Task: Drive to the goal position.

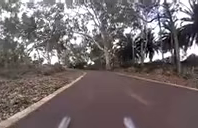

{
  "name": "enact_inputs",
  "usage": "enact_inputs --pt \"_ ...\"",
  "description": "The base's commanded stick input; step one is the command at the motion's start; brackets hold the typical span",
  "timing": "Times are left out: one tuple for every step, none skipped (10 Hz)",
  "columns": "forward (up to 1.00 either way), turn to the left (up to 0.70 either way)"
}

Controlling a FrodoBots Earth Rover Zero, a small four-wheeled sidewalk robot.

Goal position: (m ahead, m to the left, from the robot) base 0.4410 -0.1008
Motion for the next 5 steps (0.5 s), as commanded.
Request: enact_inputs --pt "0.12 -0.03" --pt "0.06 -0.01" --pt "0.0 0.0" --pt "0.0 0.0" --pt "0.0 0.0"
